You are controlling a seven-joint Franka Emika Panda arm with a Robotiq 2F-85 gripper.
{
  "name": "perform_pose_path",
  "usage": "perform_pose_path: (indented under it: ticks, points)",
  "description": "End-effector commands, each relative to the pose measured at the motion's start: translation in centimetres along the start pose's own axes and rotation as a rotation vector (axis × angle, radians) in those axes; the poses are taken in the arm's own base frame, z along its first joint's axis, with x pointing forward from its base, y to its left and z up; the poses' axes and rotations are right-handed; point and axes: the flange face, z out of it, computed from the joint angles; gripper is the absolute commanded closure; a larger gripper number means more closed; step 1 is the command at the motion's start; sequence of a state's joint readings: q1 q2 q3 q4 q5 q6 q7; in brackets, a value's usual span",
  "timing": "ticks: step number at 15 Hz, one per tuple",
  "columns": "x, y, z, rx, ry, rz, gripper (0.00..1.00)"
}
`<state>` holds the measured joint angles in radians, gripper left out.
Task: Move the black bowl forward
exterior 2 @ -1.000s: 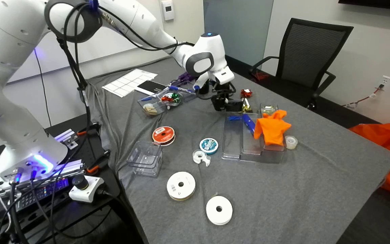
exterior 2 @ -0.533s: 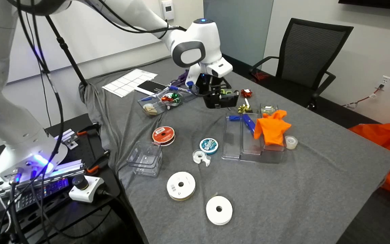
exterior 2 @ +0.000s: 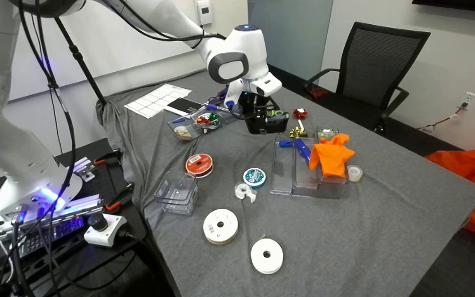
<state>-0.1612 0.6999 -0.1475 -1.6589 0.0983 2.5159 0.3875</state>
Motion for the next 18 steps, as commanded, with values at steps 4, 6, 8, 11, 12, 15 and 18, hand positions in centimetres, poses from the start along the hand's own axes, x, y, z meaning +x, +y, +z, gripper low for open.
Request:
perform_pose_path:
  ticks: [4,6,8,11,12,15,18]
  points:
    - [-3.4,-1.3,1.2,-0.013,0.005,-0.138,0.62]
    - [-6.6,-2.4,2.2,-0.027,-0.002,-0.259,0.62]
    - [-9.5,-3.2,3.0,-0.040,-0.001,-0.359,0.62]
    - [-12.9,-3.8,3.4,-0.046,0.021,-0.472,0.62]
    - [-13.6,-3.8,3.2,-0.042,0.032,-0.499,0.62]
    - [-14.8,-3.2,2.1,-0.029,0.052,-0.554,0.62]
    - [-15.4,-2.6,1.4,-0.036,0.015,-0.613,0.62]
